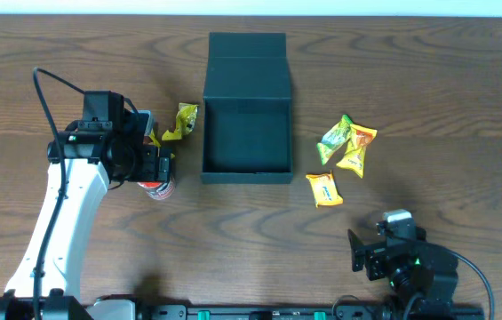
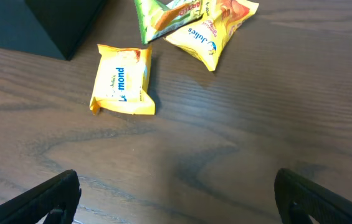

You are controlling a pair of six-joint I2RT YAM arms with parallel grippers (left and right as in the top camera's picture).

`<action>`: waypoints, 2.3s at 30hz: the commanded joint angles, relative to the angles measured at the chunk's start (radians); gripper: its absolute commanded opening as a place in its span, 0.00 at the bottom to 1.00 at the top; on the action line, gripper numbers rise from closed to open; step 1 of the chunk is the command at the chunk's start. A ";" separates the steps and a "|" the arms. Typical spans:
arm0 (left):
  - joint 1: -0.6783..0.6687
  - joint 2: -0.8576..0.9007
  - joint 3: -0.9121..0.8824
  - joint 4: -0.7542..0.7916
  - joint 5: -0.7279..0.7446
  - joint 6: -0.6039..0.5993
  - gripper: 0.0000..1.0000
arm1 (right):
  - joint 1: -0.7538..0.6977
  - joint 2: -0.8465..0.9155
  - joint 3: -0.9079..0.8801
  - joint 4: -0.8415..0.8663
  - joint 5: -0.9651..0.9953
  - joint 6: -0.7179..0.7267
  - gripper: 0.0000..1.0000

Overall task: Pack container
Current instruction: 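Reach the left gripper to the Pringles can and grasp it, then lift the can with the left gripper and carry it over the box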

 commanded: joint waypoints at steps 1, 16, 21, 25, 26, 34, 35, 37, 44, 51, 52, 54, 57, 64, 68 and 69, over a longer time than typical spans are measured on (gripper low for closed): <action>-0.001 0.020 0.018 -0.005 -0.027 0.017 0.95 | 0.004 -0.005 -0.009 -0.002 -0.005 -0.008 0.99; -0.002 0.199 0.017 -0.006 -0.034 0.018 0.95 | 0.004 -0.005 -0.009 -0.002 -0.005 -0.008 0.99; -0.002 0.246 0.017 -0.005 -0.033 0.018 0.95 | 0.004 -0.005 -0.009 -0.002 -0.005 -0.008 0.99; -0.002 0.256 0.017 -0.003 -0.024 0.022 0.86 | 0.004 -0.005 -0.009 -0.002 -0.005 -0.008 0.99; -0.002 0.256 0.018 0.000 -0.015 0.021 0.82 | 0.004 -0.005 -0.009 -0.002 -0.005 -0.008 0.99; -0.002 0.256 0.018 0.016 -0.011 0.021 0.73 | 0.004 -0.005 -0.009 -0.002 -0.005 -0.008 0.99; -0.002 0.256 0.018 0.016 -0.011 0.021 0.73 | 0.004 -0.005 -0.009 -0.002 -0.005 -0.008 0.99; -0.002 0.256 0.018 0.017 -0.011 0.021 0.72 | 0.004 -0.005 -0.009 -0.002 -0.005 -0.008 0.99; -0.002 0.254 0.056 0.013 0.007 0.021 0.66 | 0.004 -0.005 -0.009 -0.002 -0.005 -0.008 0.99; -0.001 0.254 0.178 -0.031 0.111 0.021 0.66 | 0.004 -0.005 -0.009 -0.002 -0.005 -0.008 0.99; -0.001 0.254 0.205 -0.039 0.128 0.021 0.66 | 0.004 -0.005 -0.009 -0.002 -0.005 -0.008 0.99; -0.001 0.254 0.259 -0.053 0.179 0.021 0.66 | 0.004 -0.005 -0.009 -0.002 -0.005 -0.008 0.99; -0.001 0.254 0.333 -0.054 0.318 0.021 0.66 | 0.004 -0.005 -0.009 -0.002 -0.005 -0.008 0.99; -0.010 0.256 0.379 0.053 0.709 -0.079 0.66 | 0.004 -0.005 -0.009 -0.002 -0.005 -0.008 0.99; -0.044 0.256 0.347 0.105 0.793 -0.153 0.66 | 0.004 -0.005 -0.009 -0.002 -0.005 -0.008 0.99; -0.058 0.258 0.336 0.128 0.805 -0.183 0.66 | 0.004 -0.005 -0.009 -0.002 -0.005 -0.008 0.99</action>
